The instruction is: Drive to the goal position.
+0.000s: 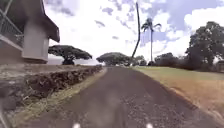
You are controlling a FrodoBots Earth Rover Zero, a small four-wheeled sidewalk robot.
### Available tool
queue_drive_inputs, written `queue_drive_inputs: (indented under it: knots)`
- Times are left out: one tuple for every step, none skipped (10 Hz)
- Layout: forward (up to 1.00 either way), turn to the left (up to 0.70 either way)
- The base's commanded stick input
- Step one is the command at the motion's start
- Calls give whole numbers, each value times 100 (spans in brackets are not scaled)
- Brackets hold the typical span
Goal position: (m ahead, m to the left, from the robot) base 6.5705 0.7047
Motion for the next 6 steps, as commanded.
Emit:
queue_drive_inputs:
  knots:
    - [70,0]
    - [70,0]
    - [70,0]
    - [70,0]
    - [70,0]
    - [70,0]
